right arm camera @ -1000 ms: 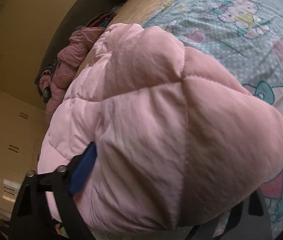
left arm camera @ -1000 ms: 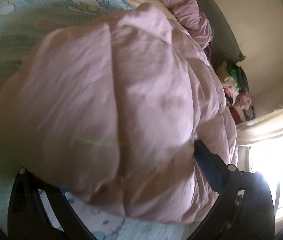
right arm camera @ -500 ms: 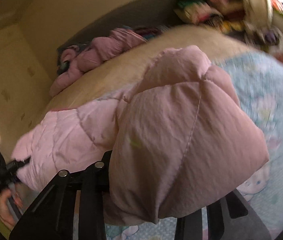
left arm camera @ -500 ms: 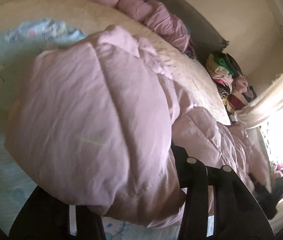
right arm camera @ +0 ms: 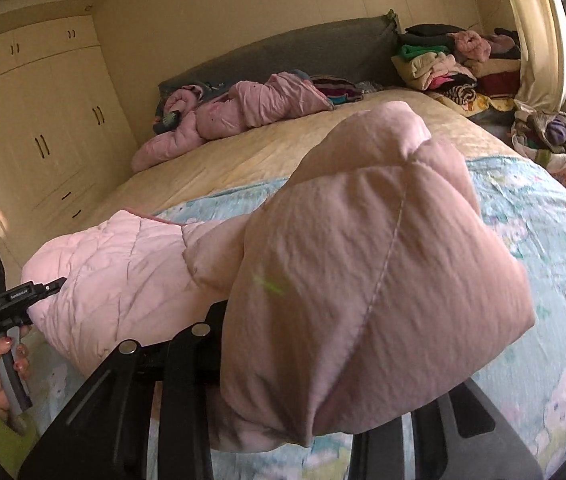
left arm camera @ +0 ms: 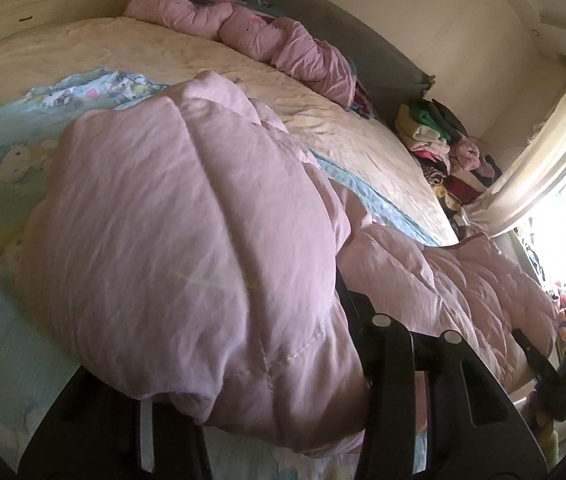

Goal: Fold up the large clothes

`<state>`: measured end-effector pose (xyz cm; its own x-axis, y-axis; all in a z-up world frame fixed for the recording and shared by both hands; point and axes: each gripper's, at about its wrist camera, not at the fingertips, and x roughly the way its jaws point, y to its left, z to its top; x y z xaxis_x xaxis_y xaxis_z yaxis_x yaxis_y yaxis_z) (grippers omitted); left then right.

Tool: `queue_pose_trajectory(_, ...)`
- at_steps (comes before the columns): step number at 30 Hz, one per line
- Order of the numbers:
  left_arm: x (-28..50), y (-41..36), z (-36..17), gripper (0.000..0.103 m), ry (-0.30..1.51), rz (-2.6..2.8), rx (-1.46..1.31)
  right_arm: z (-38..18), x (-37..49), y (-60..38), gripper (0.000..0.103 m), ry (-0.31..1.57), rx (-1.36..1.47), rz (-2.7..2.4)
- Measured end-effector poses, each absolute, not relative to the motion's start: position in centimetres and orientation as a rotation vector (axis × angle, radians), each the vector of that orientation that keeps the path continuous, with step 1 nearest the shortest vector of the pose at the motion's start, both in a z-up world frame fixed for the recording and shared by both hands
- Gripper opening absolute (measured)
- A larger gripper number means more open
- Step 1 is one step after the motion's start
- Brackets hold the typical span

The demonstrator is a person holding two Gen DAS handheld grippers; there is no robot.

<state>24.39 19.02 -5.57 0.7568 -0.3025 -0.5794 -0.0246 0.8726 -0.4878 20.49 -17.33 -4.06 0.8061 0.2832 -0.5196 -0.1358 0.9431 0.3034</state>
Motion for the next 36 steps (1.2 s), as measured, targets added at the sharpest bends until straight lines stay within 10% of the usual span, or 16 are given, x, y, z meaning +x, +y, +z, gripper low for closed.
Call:
queue_pose_trajectory(24, 19.1, 18.7, -9.0, 0.042, 0.779, -0.138, -0.445, -9.1, 17.9, -18.2, 0.038, 0.797, 0.463, 0.087)
queue_pose_trajectory(36, 19.6, 18.8, -9.6, 0.052, 0.819, -0.127, -0.453, -11.8, 19.2, -19.2, 0.078, 0.924, 0.621, 0.029)
